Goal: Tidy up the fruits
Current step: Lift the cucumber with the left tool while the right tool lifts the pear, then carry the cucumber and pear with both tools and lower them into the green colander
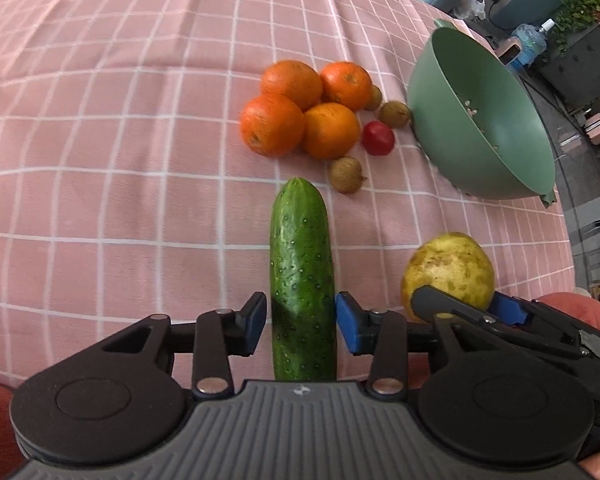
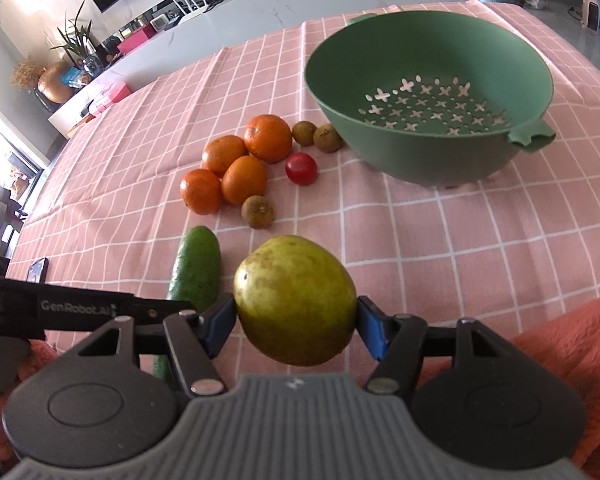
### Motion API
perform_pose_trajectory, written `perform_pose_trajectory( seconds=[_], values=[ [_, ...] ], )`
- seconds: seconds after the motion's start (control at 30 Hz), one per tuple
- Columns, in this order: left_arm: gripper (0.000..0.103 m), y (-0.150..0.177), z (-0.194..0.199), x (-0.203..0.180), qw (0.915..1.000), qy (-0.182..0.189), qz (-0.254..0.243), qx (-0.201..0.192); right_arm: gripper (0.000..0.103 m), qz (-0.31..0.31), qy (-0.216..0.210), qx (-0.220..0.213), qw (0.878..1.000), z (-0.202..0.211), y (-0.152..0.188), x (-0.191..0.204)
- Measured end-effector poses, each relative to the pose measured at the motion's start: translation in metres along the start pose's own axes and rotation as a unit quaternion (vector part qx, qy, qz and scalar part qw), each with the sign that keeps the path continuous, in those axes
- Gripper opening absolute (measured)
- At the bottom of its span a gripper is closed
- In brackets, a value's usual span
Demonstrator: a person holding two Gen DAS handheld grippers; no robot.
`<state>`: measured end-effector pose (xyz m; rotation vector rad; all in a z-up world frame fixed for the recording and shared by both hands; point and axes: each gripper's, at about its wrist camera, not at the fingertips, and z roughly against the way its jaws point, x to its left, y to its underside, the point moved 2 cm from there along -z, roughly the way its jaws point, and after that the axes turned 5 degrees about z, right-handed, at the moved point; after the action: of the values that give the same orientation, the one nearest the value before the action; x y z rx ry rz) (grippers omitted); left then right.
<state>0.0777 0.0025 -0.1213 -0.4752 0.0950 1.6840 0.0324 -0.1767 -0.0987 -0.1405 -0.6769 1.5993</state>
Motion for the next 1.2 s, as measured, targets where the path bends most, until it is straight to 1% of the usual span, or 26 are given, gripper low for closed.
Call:
perform_pose_trajectory(
  seconds=[0.03,0.1,0.2,0.33,0.47,0.6,0.7,0.8,0.9,1.0,1.07,1.13,1.2],
  values=[
    [0.043,0.0,-0.003,-0.001,1.0,0.006,0.003,0.003,0.061,-0.001,0.0,0.0,1.0,0.0,0.0,-0.001],
    [0.041,0.001,-0.006,-0.001,0.9998,0.016,0.007,0.003,0.062,-0.004,0.001,0.0,1.0,0.0,0.0,-0.002],
    [0.04,0.002,-0.005,-0.004,0.9999,0.012,0.0,-0.002,0.062,-0.009,0.001,-0.002,1.0,0.0,0.0,-0.004],
    [0.04,0.004,0.001,-0.008,0.9997,-0.009,-0.018,-0.016,0.062,-0.009,0.001,-0.002,1.0,0.002,0.0,-0.004],
    [0.04,0.001,0.018,-0.007,0.9993,0.011,-0.006,-0.034,0.061,0.0,-0.001,-0.008,1.0,0.005,-0.003,-0.001],
    [0.04,-0.009,0.047,-0.016,0.9973,0.026,-0.008,-0.068,0.061,0.012,-0.003,-0.025,1.0,0.018,-0.013,0.001],
    [0.04,-0.021,0.07,-0.029,0.9944,0.047,-0.014,-0.093,0.061,0.03,-0.002,-0.045,0.999,0.032,-0.026,0.004],
    [0.04,-0.035,0.09,-0.049,0.9905,0.064,-0.031,-0.118,0.061,0.051,0.007,-0.067,0.996,0.046,-0.044,0.004],
    [0.04,-0.052,0.103,-0.07,0.9873,0.075,-0.048,-0.132,0.061,0.063,0.013,-0.08,0.995,0.058,-0.064,-0.001],
    [0.04,-0.069,0.109,-0.092,0.9845,0.079,-0.067,-0.141,0.061,0.068,0.018,-0.082,0.994,0.065,-0.084,-0.011],
    [0.04,-0.076,0.11,-0.108,0.9825,0.081,-0.084,-0.146,0.061,0.081,0.029,-0.08,0.993,0.067,-0.095,-0.017],
    [0.04,-0.085,0.106,-0.123,0.9815,0.086,-0.096,-0.141,0.061,0.097,0.046,-0.074,0.991,0.066,-0.105,-0.024],
    [0.04,-0.092,0.098,-0.136,0.9817,0.091,-0.106,-0.129,0.061,0.103,0.056,-0.063,0.991,0.062,-0.115,-0.034]
  ],
)
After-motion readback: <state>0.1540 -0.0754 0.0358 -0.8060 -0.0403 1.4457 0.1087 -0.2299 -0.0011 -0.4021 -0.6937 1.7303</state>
